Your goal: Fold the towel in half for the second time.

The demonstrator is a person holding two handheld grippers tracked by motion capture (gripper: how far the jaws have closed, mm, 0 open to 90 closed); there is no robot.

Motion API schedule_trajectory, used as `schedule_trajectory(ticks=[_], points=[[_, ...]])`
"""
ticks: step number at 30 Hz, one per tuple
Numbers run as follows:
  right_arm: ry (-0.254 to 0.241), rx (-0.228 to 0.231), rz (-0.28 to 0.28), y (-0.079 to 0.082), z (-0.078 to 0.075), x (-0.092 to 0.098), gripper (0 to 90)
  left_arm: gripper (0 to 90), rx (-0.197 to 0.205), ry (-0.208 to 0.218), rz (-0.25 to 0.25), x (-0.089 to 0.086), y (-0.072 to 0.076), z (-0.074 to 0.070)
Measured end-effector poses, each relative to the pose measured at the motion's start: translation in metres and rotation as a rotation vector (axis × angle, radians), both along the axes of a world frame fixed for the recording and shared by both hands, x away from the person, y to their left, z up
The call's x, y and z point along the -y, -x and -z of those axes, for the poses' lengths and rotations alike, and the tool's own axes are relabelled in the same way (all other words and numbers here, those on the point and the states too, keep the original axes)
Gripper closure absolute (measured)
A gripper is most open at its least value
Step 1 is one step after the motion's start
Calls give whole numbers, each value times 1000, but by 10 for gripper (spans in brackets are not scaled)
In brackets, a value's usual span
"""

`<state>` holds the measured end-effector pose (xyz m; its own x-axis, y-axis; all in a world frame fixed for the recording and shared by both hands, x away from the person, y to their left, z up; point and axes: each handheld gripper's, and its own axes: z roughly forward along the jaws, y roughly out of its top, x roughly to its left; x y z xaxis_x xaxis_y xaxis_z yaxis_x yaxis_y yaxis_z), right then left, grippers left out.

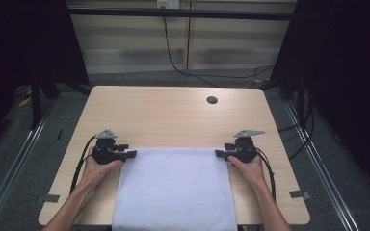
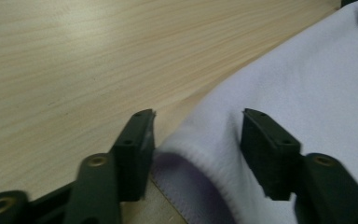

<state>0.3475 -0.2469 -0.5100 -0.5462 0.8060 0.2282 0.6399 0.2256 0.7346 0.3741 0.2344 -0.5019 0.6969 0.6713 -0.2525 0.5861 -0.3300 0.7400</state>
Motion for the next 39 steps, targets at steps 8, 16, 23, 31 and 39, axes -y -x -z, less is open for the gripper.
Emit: schedule_trajectory(ticks=[8,16,23,31,39], points=[[-56,13,-36,4,-9,-1,861,839,12,51,41,-5,2,1],[-86,82,-1,-9,-35,0,872,843,54,120,-5,-8,-16,-24],[-124,140,32,-21,-62,4,873,842,99,159,-16,-9,-29,-49],[-126,158,35,-32,-75,6,874,843,111,180,-17,-6,-44,-60],[-135,186,62,-38,-89,10,875,842,156,179,-18,-1,-52,-81]])
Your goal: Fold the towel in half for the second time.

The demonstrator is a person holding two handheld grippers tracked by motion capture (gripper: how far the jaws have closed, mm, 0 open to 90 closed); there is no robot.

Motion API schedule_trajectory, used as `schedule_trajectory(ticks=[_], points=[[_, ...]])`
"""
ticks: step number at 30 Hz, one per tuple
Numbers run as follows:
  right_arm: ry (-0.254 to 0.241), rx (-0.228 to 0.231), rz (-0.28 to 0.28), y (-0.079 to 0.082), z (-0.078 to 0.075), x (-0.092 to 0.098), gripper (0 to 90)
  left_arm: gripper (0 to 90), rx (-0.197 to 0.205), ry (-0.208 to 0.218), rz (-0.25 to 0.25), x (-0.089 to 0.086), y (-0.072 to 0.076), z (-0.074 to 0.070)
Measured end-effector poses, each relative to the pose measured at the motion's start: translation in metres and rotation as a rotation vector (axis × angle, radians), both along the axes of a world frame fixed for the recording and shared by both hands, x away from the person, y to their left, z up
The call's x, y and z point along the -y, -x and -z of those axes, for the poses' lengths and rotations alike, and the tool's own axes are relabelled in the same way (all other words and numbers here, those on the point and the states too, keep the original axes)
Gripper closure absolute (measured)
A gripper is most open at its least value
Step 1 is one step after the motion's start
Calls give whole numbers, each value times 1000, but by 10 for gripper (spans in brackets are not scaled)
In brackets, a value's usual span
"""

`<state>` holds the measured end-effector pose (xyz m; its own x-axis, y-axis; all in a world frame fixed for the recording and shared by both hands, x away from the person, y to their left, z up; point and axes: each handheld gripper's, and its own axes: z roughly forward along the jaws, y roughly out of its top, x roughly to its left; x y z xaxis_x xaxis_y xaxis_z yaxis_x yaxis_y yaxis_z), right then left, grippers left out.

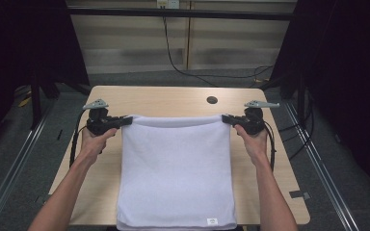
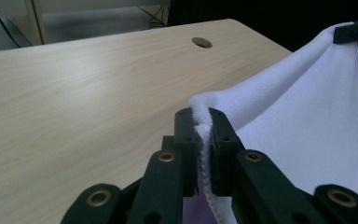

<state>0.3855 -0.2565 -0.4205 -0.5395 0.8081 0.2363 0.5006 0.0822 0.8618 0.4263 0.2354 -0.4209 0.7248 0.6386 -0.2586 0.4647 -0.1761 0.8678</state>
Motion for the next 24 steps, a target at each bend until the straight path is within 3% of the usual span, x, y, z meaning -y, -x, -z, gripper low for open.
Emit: schedule_trajectory(ticks=[2,5,8,13,14,17,24], points=[[-5,6,10,-1,-4,1,875,843,12,14,-5,0,-2,-7],[-12,22,21,-4,-13,3,875,842,22,-2,-8,4,-9,-17],[-12,29,28,-8,-22,3,875,842,38,28,-21,7,-15,-28],[-6,56,35,-15,-42,4,876,842,96,53,3,9,-15,-52],[-11,65,36,-14,-46,5,876,842,109,38,7,10,-14,-54],[-27,78,30,-12,-48,7,876,842,103,31,8,9,-10,-49],[-39,54,0,2,-28,10,876,839,63,37,9,2,0,-23]])
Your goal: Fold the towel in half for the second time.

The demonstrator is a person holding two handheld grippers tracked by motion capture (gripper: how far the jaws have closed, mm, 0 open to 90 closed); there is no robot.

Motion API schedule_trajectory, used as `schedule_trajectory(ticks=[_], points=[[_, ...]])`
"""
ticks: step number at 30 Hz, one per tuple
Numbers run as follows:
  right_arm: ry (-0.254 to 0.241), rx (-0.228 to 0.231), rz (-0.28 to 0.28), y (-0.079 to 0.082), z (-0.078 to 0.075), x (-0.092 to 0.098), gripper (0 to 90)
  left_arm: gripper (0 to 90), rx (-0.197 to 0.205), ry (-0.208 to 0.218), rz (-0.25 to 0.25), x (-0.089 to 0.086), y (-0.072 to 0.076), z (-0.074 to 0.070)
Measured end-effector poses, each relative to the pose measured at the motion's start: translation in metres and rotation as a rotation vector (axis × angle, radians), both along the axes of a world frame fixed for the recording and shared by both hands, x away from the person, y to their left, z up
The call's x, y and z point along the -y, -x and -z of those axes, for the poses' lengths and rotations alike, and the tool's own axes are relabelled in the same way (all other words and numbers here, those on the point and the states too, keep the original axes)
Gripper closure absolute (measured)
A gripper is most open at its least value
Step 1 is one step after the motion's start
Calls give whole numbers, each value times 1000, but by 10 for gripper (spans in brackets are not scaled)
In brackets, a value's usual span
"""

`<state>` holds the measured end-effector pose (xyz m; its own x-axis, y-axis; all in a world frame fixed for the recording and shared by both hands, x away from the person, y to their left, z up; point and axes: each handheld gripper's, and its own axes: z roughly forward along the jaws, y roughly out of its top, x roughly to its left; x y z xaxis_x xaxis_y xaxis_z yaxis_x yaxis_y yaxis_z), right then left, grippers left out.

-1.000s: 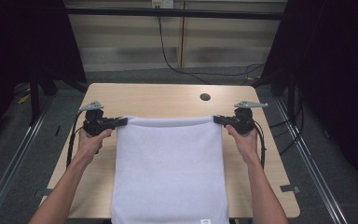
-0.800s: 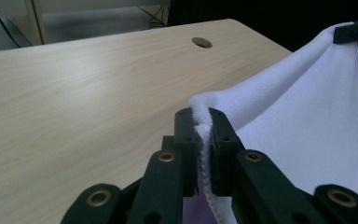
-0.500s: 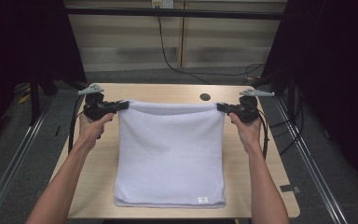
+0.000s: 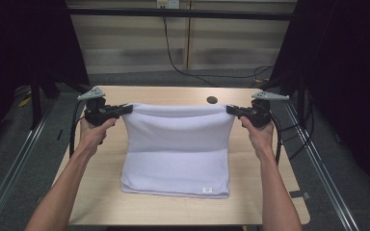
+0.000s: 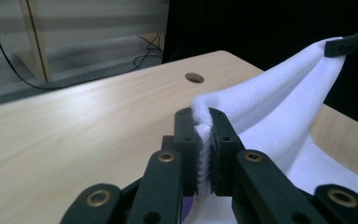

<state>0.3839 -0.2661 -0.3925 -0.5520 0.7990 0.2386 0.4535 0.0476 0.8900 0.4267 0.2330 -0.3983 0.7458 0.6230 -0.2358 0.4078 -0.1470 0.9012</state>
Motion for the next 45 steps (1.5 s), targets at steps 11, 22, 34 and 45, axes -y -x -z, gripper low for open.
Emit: schedule_trajectory(ticks=[11,22,34,45], points=[[31,28,-81,32,2,-4,873,833,18,35,43,-9,32,9],[37,47,-157,80,15,-6,868,828,30,50,100,-22,81,22],[59,-29,-225,138,60,-12,849,824,-22,-2,154,-31,129,54],[112,-108,-253,171,82,-14,766,754,-104,-62,189,-42,164,83]])
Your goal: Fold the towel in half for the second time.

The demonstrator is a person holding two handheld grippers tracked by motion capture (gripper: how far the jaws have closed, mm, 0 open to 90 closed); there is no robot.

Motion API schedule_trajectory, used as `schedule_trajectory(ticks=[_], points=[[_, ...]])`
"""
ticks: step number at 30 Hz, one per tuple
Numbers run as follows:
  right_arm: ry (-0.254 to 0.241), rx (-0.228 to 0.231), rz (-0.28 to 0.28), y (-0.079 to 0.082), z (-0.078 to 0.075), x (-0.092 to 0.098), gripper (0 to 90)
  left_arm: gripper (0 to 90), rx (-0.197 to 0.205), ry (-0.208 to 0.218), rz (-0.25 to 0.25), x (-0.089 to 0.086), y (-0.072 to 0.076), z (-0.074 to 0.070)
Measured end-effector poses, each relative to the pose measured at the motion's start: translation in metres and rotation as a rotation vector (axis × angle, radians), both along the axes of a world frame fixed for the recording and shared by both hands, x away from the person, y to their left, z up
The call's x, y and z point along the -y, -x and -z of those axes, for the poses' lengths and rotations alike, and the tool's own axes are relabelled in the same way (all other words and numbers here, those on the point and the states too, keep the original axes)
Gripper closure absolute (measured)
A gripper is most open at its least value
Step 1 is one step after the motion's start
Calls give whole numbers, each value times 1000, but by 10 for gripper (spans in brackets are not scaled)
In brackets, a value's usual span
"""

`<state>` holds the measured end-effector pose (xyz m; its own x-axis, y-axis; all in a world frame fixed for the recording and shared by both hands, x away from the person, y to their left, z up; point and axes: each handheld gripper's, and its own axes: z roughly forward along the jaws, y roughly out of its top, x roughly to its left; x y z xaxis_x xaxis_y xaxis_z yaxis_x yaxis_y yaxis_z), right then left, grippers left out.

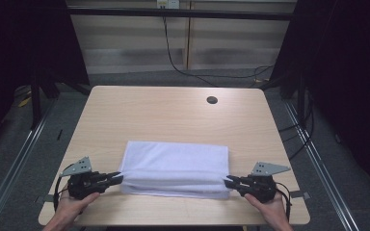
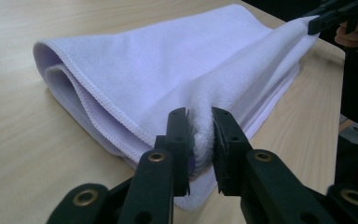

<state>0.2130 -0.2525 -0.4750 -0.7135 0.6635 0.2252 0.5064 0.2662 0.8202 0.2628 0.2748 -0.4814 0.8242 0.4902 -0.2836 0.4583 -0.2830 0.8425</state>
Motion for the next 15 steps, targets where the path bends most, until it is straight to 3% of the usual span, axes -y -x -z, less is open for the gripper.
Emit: schedule_trajectory(ticks=[2,5,8,10,13,15], points=[[-1,-10,-4,6,3,0,744,740,-2,-4,-5,-2,4,1],[-16,-6,8,12,1,2,688,676,0,30,-20,-7,8,-3],[-28,13,25,14,-3,3,646,601,21,33,-58,-7,6,-10],[-27,23,49,12,-5,4,614,562,22,11,-100,-5,-2,-12],[-32,47,103,4,-10,7,559,464,-11,-17,-178,-4,-22,-14],[-35,70,137,-2,-16,12,528,420,-20,-35,-197,-6,-38,-13]])
